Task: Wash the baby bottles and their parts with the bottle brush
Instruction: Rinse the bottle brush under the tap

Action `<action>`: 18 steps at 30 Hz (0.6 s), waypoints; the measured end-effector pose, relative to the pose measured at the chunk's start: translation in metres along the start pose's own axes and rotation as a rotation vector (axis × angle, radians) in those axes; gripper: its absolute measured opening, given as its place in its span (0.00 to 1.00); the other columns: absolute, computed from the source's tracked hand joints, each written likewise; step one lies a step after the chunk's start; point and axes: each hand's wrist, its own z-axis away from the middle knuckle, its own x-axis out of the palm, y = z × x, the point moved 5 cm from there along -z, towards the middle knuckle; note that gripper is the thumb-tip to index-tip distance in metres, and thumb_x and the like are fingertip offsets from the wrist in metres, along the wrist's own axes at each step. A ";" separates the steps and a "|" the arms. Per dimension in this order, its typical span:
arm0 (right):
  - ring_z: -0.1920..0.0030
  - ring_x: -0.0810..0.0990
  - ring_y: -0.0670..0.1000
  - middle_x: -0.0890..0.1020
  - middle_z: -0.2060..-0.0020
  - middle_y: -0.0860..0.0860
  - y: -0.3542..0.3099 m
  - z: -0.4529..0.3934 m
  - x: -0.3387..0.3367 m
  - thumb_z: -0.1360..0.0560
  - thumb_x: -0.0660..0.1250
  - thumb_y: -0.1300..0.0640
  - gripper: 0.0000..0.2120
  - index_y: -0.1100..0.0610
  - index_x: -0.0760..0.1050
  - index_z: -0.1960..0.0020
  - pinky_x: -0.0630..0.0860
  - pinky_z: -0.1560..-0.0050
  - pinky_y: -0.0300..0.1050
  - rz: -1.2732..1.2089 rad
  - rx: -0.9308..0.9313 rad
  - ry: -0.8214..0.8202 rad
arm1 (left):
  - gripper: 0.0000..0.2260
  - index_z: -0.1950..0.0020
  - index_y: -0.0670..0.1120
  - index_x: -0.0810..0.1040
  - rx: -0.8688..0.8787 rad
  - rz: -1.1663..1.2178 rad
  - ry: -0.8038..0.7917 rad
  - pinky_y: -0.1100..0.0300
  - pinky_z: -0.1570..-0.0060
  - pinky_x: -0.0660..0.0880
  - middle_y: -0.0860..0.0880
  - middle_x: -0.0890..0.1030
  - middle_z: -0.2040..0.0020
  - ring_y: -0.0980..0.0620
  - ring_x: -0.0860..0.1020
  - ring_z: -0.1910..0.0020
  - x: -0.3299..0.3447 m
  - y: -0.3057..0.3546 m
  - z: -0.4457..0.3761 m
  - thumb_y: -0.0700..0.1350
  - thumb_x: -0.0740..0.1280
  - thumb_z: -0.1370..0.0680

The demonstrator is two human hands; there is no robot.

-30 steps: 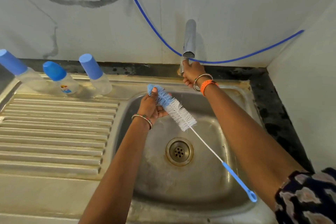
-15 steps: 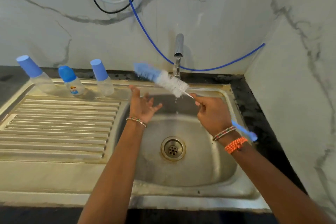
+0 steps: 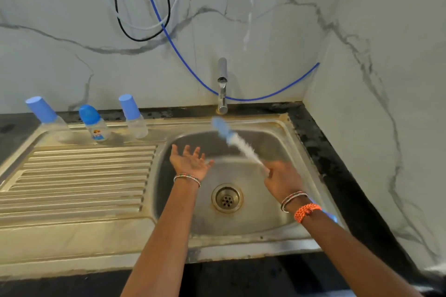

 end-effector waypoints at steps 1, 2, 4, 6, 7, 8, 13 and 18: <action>0.49 0.79 0.61 0.83 0.49 0.58 0.003 0.000 -0.008 0.28 0.62 0.66 0.17 0.56 0.81 0.43 0.72 0.54 0.46 -0.079 0.012 0.096 | 0.29 0.22 0.53 0.52 0.003 -0.016 0.015 0.40 0.28 0.45 0.45 0.54 0.22 0.44 0.50 0.23 -0.003 0.000 -0.001 0.62 0.48 0.21; 0.52 0.80 0.62 0.83 0.53 0.60 0.001 0.002 -0.013 0.28 0.62 0.68 0.15 0.59 0.81 0.45 0.72 0.56 0.45 -0.146 -0.002 0.155 | 0.29 0.22 0.53 0.50 0.000 -0.027 0.031 0.40 0.28 0.44 0.45 0.52 0.22 0.44 0.49 0.23 -0.005 0.000 -0.001 0.62 0.48 0.21; 0.53 0.80 0.61 0.83 0.54 0.60 -0.009 0.009 -0.007 0.28 0.62 0.68 0.14 0.61 0.82 0.48 0.71 0.55 0.44 -0.155 -0.070 0.080 | 0.31 0.22 0.51 0.53 -0.039 -0.026 -0.001 0.39 0.28 0.47 0.43 0.56 0.23 0.42 0.54 0.24 -0.006 -0.003 -0.002 0.64 0.48 0.22; 0.51 0.79 0.58 0.83 0.53 0.57 -0.017 0.019 0.009 0.29 0.61 0.66 0.17 0.55 0.81 0.44 0.74 0.53 0.46 -0.064 -0.126 -0.070 | 0.31 0.28 0.48 0.63 -0.087 -0.012 -0.129 0.39 0.32 0.56 0.41 0.66 0.30 0.40 0.67 0.33 0.002 -0.008 -0.001 0.66 0.47 0.23; 0.53 0.79 0.56 0.83 0.54 0.56 -0.016 0.020 0.011 0.29 0.61 0.66 0.18 0.54 0.81 0.43 0.75 0.55 0.46 -0.091 -0.111 -0.055 | 0.31 0.28 0.48 0.64 -0.095 -0.006 -0.162 0.38 0.32 0.57 0.41 0.67 0.31 0.40 0.68 0.34 0.006 -0.009 0.000 0.67 0.47 0.23; 0.56 0.79 0.55 0.83 0.56 0.56 -0.013 0.019 0.007 0.28 0.60 0.66 0.18 0.55 0.81 0.43 0.74 0.58 0.45 -0.170 -0.066 -0.002 | 0.31 0.26 0.49 0.60 -0.089 -0.014 -0.157 0.37 0.30 0.54 0.42 0.64 0.28 0.40 0.65 0.30 0.011 -0.011 0.000 0.66 0.47 0.22; 0.50 0.79 0.57 0.81 0.51 0.54 -0.006 0.013 0.006 0.27 0.61 0.62 0.19 0.49 0.78 0.40 0.74 0.53 0.47 -0.001 -0.052 -0.014 | 0.33 0.22 0.50 0.44 -0.083 -0.114 0.020 0.42 0.31 0.53 0.40 0.62 0.26 0.42 0.61 0.28 0.007 -0.010 -0.006 0.64 0.47 0.21; 0.61 0.77 0.59 0.80 0.61 0.57 0.004 0.002 -0.023 0.28 0.61 0.65 0.18 0.53 0.81 0.43 0.69 0.61 0.46 -0.036 0.022 0.241 | 0.25 0.25 0.51 0.59 -0.041 -0.355 0.143 0.51 0.28 0.52 0.49 0.63 0.27 0.49 0.60 0.27 -0.009 -0.007 -0.011 0.57 0.53 0.20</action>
